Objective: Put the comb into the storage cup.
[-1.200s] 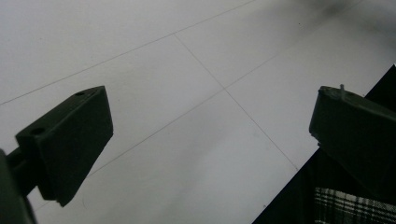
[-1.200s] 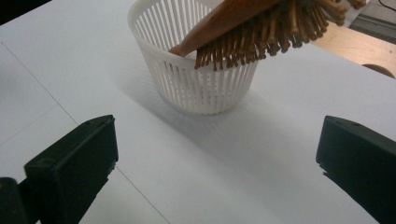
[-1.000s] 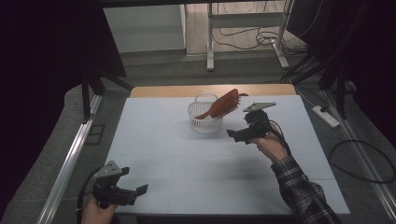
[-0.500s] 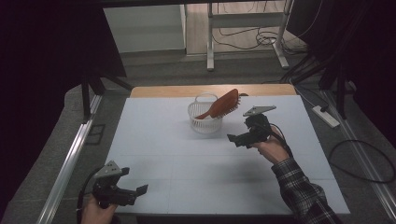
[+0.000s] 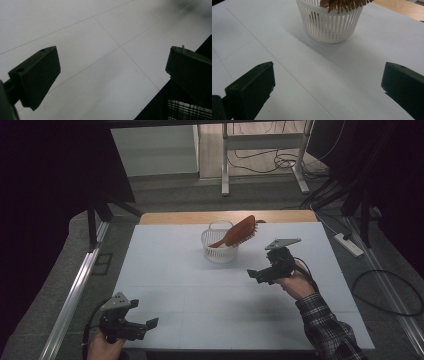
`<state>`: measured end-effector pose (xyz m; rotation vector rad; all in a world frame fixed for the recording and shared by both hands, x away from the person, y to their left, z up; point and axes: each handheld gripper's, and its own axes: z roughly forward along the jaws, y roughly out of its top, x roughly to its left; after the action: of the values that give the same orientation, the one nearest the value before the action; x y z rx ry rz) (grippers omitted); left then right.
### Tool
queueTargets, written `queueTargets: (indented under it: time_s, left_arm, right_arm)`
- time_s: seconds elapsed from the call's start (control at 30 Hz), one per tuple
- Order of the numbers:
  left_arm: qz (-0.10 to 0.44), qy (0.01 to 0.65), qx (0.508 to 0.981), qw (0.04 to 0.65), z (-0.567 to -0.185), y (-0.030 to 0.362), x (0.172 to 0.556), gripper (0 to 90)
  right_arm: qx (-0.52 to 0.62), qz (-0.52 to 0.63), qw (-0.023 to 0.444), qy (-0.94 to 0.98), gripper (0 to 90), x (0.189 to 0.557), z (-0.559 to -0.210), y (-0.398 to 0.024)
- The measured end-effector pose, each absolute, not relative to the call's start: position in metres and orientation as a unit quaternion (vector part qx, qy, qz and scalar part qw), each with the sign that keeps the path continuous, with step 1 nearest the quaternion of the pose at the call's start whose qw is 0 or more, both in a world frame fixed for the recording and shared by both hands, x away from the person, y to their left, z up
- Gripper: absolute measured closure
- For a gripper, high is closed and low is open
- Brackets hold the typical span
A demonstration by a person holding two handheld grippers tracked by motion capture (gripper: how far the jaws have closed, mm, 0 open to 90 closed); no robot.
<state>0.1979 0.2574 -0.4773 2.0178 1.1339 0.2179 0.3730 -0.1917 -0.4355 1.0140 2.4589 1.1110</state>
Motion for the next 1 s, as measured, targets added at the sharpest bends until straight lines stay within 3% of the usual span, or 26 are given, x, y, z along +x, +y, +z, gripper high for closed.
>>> queueTargets:
  time_s: [1.0]
  left_arm:
    - [0.086, 0.447, 0.797, 0.397, -0.477, 0.257, 0.198, 0.5]
  right_arm:
    - [0.341, 0.374, 0.122, 0.854, 0.0, 0.345, -0.442, -0.213]
